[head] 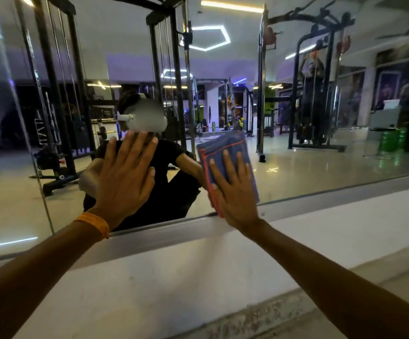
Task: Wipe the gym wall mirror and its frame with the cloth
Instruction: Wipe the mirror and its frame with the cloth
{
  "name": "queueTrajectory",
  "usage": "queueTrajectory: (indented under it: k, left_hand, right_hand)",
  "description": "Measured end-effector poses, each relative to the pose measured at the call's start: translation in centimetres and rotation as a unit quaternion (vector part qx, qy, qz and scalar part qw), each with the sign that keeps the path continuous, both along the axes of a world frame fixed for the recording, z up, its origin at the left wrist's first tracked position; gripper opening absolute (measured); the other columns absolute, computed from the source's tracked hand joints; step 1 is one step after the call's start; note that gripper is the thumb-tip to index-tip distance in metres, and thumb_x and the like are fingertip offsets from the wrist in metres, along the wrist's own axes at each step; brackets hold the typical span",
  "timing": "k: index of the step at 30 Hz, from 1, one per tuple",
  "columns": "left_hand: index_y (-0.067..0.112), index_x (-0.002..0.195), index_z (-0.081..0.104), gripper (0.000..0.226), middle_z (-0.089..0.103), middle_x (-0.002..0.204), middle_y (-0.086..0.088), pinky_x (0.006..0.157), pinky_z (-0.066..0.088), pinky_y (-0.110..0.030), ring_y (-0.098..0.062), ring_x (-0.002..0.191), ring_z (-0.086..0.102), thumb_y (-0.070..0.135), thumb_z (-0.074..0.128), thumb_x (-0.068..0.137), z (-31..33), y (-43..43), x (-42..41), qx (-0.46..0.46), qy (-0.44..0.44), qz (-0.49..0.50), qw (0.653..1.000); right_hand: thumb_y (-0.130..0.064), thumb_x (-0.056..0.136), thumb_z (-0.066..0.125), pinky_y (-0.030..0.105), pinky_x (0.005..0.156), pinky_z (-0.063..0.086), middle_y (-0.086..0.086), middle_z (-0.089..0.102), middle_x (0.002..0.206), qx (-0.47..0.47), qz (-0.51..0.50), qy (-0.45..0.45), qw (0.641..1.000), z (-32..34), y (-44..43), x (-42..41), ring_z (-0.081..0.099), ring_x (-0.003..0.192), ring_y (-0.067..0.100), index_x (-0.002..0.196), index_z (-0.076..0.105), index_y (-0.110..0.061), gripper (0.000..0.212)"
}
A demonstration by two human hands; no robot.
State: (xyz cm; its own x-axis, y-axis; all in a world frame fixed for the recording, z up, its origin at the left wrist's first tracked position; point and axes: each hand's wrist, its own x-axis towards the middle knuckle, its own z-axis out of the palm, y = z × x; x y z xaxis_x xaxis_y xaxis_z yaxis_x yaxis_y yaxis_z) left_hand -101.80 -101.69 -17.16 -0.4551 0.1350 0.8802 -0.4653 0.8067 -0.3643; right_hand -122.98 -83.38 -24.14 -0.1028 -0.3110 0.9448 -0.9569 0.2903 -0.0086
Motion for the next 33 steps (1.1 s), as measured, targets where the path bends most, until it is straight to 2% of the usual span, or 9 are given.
queueTrajectory:
  k: [5,10,14,18,21,24,27,30,33]
  left_hand:
    - [0.01,0.162,0.03,0.064,0.018,0.171,-0.014,0.128,0.005,-0.059,-0.035,0.159,0.011,0.036,0.036,0.104,2.9,-0.4,0.3,-0.024,-0.015,-0.008,1.0]
    - [0.009,0.163,0.026,0.067,0.014,0.172,-0.014,0.127,0.007,-0.06,-0.033,0.16,0.007,0.041,0.033,0.104,4.5,-1.3,1.1,0.002,0.003,-0.015,1.0]
    - [0.009,0.162,0.028,0.067,0.016,0.171,-0.015,0.129,0.002,-0.056,-0.034,0.159,0.01,0.043,0.033,0.104,5.2,-1.8,1.0,-0.007,0.012,-0.016,1.0]
    - [0.009,0.161,0.031,0.068,0.018,0.171,-0.015,0.127,0.006,-0.061,-0.035,0.159,0.012,0.045,0.033,0.103,5.7,-2.0,1.2,-0.024,0.022,-0.025,0.999]
    - [0.009,0.161,0.031,0.071,0.015,0.171,-0.014,0.127,0.001,-0.06,-0.033,0.159,0.007,0.047,0.033,0.101,7.2,-2.4,1.3,-0.013,0.031,-0.011,0.999]
    - [0.008,0.162,0.027,0.073,0.014,0.172,-0.014,0.127,0.003,-0.06,-0.031,0.159,0.004,0.049,0.03,0.102,9.1,-2.7,1.1,-0.017,0.036,-0.007,0.999]
    - [0.008,0.162,0.023,0.072,0.011,0.171,-0.012,0.126,0.008,-0.063,-0.031,0.159,0.005,0.051,0.025,0.104,11.5,-2.7,0.5,-0.016,0.054,-0.022,0.998]
    - [0.01,0.164,0.018,0.074,0.009,0.172,-0.012,0.128,0.001,-0.057,-0.032,0.16,0.004,0.052,0.025,0.103,13.3,-2.6,0.1,-0.01,0.066,-0.024,0.998]
    - [0.011,0.164,0.016,0.073,0.008,0.173,-0.011,0.128,-0.001,-0.055,-0.031,0.16,0.002,0.049,0.027,0.103,13.7,-2.6,-0.2,-0.02,0.08,-0.016,0.996]
  right_hand:
    - [-0.042,0.109,0.037,0.053,0.129,0.006,0.014,0.022,0.17,0.015,0.007,0.129,0.992,4.9,-1.0,-0.2,0.01,0.158,0.038,0.161,0.023,-0.023,0.057]
    - [-0.058,0.107,0.015,0.063,0.124,0.016,0.011,0.013,0.172,-0.201,-0.116,-0.182,0.956,9.2,-0.7,-2.1,0.005,0.158,0.038,0.165,0.021,-0.022,0.068]
    - [-0.043,0.108,0.035,0.058,0.128,0.006,0.011,0.012,0.172,-0.011,-0.02,0.092,0.996,6.8,-4.5,3.5,0.004,0.159,0.037,0.163,0.02,-0.024,0.06]
    - [-0.046,0.107,0.039,0.055,0.128,0.006,0.014,0.021,0.17,0.036,-0.039,0.176,0.983,9.3,-2.6,0.5,0.007,0.159,0.036,0.16,0.032,-0.019,0.061]
    - [-0.053,0.108,0.026,0.061,0.126,0.013,0.01,0.014,0.172,-0.09,-0.099,0.017,0.991,13.2,-0.8,-2.5,0.004,0.16,0.034,0.164,0.024,-0.022,0.064]
    - [-0.065,0.103,0.015,0.06,0.126,0.012,0.01,0.015,0.172,-0.221,-0.149,-0.153,0.952,16.6,-3.2,-0.6,0.009,0.159,0.036,0.164,0.023,-0.023,0.075]
    - [-0.062,0.105,0.026,0.055,0.129,0.0,0.011,0.015,0.172,-0.112,-0.105,0.019,0.988,16.3,-5.6,2.2,0.007,0.159,0.037,0.163,0.027,-0.021,0.071]
    - [-0.059,0.104,0.037,0.063,0.125,0.01,0.01,0.018,0.171,0.003,-0.058,0.189,0.98,17.2,-3.6,0.2,0.006,0.16,0.034,0.161,0.033,-0.022,0.069]
    - [-0.065,0.104,0.031,0.065,0.123,0.015,0.01,0.017,0.172,-0.016,-0.1,0.183,0.978,21.4,-1.0,-4.5,0.007,0.159,0.034,0.163,0.027,-0.025,0.071]
